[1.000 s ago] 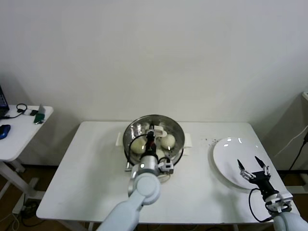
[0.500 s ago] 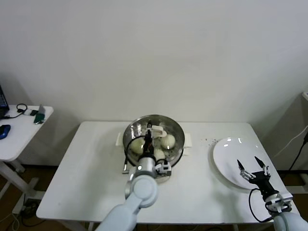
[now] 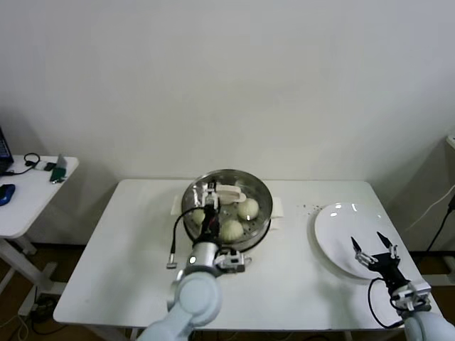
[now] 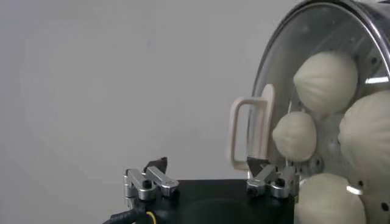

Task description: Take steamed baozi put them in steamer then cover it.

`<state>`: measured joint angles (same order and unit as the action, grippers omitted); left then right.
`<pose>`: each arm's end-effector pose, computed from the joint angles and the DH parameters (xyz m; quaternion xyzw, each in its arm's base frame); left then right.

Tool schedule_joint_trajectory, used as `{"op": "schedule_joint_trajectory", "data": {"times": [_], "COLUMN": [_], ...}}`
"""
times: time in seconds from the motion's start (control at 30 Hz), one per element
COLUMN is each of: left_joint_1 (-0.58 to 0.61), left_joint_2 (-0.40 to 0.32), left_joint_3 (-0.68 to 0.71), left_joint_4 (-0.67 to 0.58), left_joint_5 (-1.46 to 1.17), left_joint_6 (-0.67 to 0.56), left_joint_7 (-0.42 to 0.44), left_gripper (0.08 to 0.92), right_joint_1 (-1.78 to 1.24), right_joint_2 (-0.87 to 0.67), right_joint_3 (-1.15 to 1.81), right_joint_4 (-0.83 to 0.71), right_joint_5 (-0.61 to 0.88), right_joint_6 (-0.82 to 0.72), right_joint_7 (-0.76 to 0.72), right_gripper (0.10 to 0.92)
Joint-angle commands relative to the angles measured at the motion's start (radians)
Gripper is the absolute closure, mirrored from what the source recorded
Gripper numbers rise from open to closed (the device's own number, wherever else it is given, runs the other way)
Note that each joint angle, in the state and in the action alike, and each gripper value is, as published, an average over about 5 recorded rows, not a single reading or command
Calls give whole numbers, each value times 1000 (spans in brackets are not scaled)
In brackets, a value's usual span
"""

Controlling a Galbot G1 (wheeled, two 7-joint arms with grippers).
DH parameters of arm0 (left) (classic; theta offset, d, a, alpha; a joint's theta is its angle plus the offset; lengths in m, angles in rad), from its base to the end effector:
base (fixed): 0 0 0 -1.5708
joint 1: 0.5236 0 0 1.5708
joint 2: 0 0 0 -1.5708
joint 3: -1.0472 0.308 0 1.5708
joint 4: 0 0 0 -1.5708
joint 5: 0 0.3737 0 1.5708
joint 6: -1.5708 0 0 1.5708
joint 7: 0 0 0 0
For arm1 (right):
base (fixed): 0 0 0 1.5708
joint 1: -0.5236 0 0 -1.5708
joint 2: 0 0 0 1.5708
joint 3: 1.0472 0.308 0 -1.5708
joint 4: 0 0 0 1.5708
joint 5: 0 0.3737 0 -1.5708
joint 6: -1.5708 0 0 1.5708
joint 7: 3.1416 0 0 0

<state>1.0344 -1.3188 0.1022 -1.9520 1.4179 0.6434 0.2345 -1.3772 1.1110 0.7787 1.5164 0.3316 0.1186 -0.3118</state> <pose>0.2839 -0.1546 -0.2107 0.0209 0.7381 0.6742 0.0146 0.2598 -0.2301 -0.3558 0.0434 -0.9920 0.0734 0.0930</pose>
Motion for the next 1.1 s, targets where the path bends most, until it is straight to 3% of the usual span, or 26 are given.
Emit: {"op": "schedule_joint_trajectory", "data": {"times": [0.03, 0.27, 0.47, 0.7, 0.97, 1.1], "left_joint_1": [136, 219, 382, 520, 597, 622], "left_joint_2": [89, 132, 77, -4, -49, -55], "left_joint_3": [-84, -265, -519, -670, -704, -701], "left_joint_4": [-189, -232, -221, -145, 39, 79], "left_joint_5": [-123, -471, -784, -1128, -1371, -1449], "left_joint_6": [-92, -218, -434, -679, -820, -818], "left_joint_7": [-101, -326, -461, -484, -456, -446], "left_gripper": [179, 177, 177, 177, 177, 177], "right_joint_1": [-10, -34, -59, -66, -80, -87], "right_joint_2": [-2, 5, 13, 12, 12, 10], "right_joint_3": [8, 8, 0, 1, 0, 4], "right_joint_4": [30, 81, 113, 113, 113, 111], "right_joint_5": [-13, 23, 7, 26, 51, 75], "right_joint_6": [-38, -21, -6, 2, 16, 27], "right_joint_7": [25, 23, 17, 14, 6, -12], "right_gripper": [203, 203, 203, 203, 203, 203]}}
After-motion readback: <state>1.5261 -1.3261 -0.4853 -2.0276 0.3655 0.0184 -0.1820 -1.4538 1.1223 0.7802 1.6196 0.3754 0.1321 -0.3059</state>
